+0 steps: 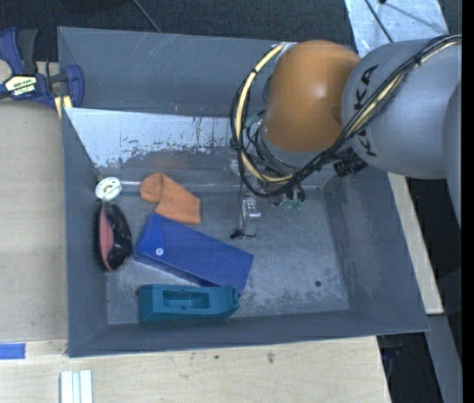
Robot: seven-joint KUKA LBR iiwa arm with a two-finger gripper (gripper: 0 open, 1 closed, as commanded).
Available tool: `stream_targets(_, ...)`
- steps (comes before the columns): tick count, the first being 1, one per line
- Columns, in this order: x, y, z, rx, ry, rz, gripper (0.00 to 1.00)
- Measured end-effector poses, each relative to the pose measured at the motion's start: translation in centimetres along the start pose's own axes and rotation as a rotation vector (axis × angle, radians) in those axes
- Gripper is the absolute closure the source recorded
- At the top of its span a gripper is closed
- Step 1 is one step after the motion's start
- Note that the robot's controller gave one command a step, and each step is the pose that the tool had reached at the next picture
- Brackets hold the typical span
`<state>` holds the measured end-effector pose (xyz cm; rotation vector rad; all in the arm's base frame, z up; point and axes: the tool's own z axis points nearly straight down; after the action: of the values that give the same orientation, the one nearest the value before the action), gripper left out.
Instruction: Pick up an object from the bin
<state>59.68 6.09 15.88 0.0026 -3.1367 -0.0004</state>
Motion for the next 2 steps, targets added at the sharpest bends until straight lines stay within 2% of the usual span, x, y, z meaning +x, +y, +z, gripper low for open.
stream_targets(1, -0.2, 0.0, -0.5, 0.0, -0.008, 0.001, 0.0)
stream_targets(2, -1.3, 2.8, 4.6, -0.001, -0.012, 0.078, 0.0)
